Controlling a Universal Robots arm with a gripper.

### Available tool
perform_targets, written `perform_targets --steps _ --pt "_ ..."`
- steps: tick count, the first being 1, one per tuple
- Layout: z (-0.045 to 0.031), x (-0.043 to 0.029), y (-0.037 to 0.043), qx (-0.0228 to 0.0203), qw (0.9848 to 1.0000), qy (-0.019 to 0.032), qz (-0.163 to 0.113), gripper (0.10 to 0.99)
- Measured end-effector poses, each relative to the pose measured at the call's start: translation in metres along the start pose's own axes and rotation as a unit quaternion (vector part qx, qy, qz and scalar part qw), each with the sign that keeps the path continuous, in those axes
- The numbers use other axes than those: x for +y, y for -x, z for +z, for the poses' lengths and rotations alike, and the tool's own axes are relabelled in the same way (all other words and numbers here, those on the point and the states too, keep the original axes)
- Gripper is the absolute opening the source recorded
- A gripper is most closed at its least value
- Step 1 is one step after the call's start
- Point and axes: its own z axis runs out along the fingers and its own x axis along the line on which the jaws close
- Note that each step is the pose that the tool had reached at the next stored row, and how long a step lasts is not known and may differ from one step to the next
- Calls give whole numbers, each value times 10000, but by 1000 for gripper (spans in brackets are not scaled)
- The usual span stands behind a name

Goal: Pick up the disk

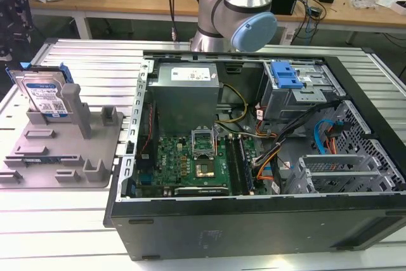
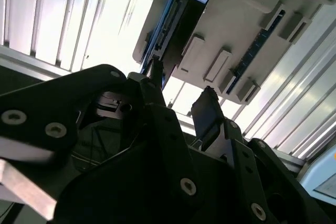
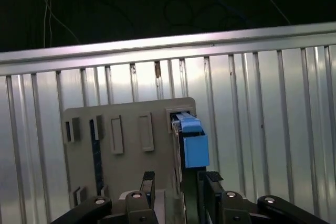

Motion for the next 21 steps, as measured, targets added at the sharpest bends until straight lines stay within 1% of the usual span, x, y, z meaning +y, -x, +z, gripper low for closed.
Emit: perform_targets --steps 6,7,9,11,14,21 --pt "1 0 4 0 10000 -3 -11 498" --pt "1 1 30 1 10000 -3 -11 498" --pt "1 22 153 19 10000 -5 -22 498" --pt "3 39 158 23 9999 -5 -110 498" --pt "19 134 149 23 9998 -6 -174 498" --pt "81 143 149 24 9998 -5 -203 498"
